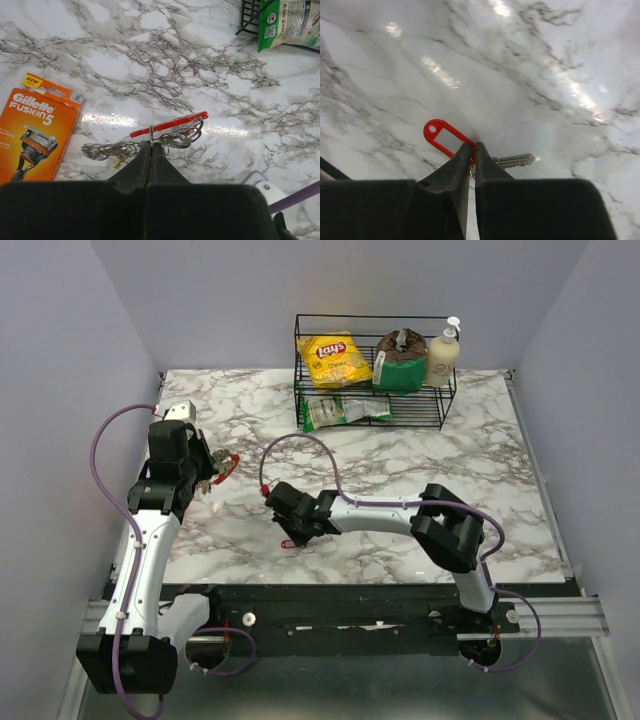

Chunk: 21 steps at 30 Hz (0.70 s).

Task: Put the keys on the keyring

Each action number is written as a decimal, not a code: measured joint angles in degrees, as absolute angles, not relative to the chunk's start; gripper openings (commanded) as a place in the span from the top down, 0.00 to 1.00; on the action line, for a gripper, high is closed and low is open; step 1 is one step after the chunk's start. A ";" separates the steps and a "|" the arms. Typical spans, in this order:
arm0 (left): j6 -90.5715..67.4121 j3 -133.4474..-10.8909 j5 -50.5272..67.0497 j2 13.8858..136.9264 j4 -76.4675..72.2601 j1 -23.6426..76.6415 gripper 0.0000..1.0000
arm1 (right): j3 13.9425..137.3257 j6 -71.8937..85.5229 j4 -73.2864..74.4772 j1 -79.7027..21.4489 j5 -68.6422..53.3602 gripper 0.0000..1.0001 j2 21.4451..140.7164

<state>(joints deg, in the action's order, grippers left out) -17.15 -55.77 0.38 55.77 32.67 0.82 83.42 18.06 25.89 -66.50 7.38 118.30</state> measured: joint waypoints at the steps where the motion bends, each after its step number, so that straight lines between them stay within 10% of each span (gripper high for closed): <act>1: -17.19 -55.77 0.75 55.77 32.67 0.82 1.00 | 82.19 18.22 25.54 -65.60 7.57 0.84 117.51; 12: -18.06 -55.77 6.04 57.34 31.62 0.82 1.00 | 72.77 18.44 21.61 -52.34 12.69 0.82 111.37; 21: -18.46 -55.33 8.27 58.33 30.63 0.82 1.00 | 66.46 19.70 24.56 -51.05 19.70 0.32 104.97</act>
<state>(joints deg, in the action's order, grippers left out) -18.46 -55.33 8.27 58.33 30.63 0.82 66.46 19.70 24.56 -51.05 19.70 104.97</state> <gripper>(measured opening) 0.012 0.645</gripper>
